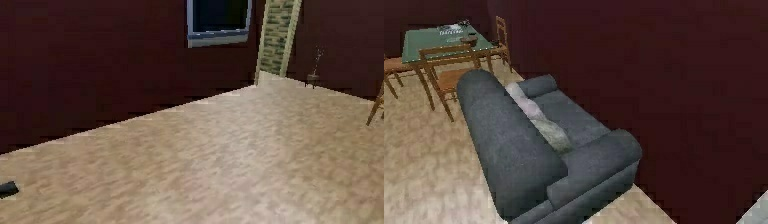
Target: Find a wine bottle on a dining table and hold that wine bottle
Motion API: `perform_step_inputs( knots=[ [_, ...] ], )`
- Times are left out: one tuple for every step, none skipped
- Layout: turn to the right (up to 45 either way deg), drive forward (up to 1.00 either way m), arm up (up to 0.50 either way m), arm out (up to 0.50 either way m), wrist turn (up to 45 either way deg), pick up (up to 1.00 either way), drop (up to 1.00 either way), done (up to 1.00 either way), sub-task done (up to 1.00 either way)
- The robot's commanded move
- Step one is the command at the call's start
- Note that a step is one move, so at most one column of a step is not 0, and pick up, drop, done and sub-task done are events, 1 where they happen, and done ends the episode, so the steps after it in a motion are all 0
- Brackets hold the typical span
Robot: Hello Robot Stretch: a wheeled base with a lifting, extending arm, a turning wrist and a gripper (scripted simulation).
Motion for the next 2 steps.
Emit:
perform_step_inputs(
  knots=[
    [0.0,0.65,0.0,0.0,0.0,0.0,0.0,0.0,0.0],
    [27.0,0.0,0.0,0.0,0.0,0.0,0.0,0.0,0.0]
  ],
)
